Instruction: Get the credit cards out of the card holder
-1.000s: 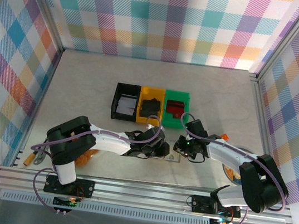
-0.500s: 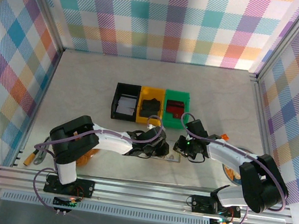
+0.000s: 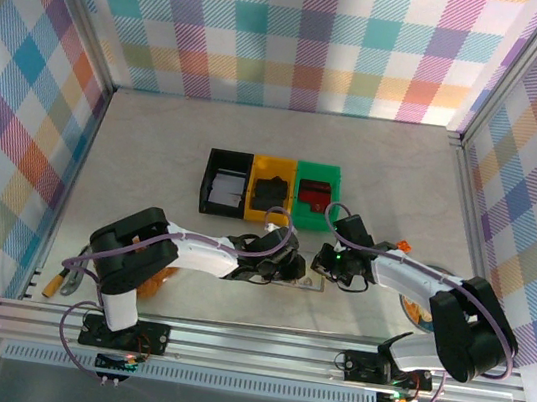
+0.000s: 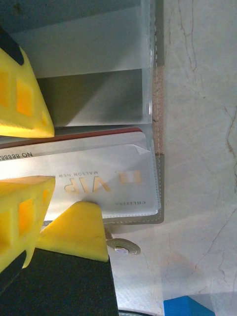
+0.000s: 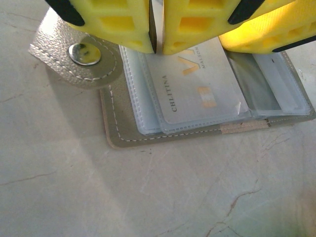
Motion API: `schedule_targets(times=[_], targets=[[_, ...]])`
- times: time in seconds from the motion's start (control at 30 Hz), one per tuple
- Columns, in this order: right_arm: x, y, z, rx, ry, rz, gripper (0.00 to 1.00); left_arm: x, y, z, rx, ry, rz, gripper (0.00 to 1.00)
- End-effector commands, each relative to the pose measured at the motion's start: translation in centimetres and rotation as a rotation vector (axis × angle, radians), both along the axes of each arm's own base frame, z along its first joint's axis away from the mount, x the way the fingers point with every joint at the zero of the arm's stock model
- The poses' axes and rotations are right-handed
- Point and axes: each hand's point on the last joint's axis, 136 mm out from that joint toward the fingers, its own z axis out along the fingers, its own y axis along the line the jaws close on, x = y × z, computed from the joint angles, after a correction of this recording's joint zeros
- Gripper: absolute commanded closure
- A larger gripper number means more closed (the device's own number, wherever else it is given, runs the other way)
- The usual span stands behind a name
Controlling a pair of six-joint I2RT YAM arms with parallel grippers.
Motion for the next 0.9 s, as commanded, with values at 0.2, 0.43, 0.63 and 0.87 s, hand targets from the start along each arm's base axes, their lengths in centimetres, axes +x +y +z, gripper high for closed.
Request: schedule_targets(times=[0.2, 0.43, 0.63, 0.87], targets=[[-1.8, -1.2, -1.6, -0.041, 0.067, -0.010, 0.84, 0.2, 1.8, -2.4, 0.110, 0.015, 0.033, 0.66], [-1.8, -1.2, -1.1, -0.042, 0.061, -0.007, 0.84, 0.3, 2.2, -3.2, 0.159, 0.036, 0.056, 0.78], [-1.8, -1.4, -0.6, -0.040, 0.049, -0.009, 0.84, 0.3, 3.2, -3.6, 0.217, 0.043, 0.076, 0.79], [-1.9, -1.2, -0.6, -0.028, 0.052, -0.010, 0.84, 0.4, 2.8, -3.8, 0.202, 0.053, 0.085, 0.84]])
